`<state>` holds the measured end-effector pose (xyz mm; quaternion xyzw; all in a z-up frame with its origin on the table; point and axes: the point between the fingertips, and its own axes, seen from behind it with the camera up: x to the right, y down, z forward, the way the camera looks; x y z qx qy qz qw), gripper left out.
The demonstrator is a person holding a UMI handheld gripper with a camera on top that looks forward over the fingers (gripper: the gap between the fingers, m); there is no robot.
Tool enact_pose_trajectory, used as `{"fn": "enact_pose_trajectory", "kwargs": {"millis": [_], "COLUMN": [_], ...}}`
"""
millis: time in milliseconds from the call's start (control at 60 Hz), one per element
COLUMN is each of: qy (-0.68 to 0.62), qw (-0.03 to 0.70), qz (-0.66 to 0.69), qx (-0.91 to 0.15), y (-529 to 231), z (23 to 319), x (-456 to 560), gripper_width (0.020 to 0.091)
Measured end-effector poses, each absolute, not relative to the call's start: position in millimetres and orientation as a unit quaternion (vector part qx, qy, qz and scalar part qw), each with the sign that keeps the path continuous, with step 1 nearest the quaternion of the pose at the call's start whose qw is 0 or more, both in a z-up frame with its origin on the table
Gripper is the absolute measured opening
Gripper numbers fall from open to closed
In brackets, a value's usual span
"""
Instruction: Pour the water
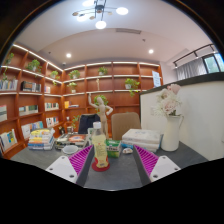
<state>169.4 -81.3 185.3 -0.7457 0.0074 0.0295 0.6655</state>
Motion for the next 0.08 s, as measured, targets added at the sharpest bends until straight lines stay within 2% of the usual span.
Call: {"fn": "enact_pose_trajectory", "kwargs": {"millis": [83], "qy": [0.009], "qw": [0.670], "qz": [0.029], "qx": [-0.742], "y": [-86.4], "z": [191.2], "x": [169.5], "gripper_width": [0.0775]}}
